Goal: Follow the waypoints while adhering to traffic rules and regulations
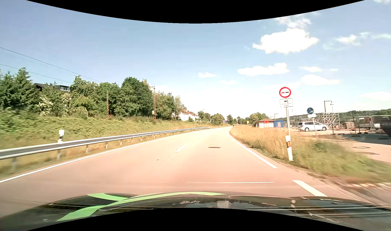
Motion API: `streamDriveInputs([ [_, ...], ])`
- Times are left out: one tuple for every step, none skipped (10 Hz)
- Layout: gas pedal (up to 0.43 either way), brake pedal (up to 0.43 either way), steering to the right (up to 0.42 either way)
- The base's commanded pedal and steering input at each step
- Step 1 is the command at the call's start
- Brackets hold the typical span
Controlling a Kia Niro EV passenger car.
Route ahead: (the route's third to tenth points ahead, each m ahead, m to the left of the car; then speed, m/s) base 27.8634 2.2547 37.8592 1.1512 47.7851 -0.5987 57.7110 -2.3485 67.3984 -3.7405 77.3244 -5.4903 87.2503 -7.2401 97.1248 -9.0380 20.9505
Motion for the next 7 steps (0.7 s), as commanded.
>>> streamDriveInputs([
  [0.248,0.0,0.014],
  [0.248,0.0,0.015],
  [0.248,0.0,0.015],
  [0.248,0.0,0.015],
  [0.248,0.0,0.015],
  [0.248,0.0,0.015],
  [0.248,0.0,0.015],
])
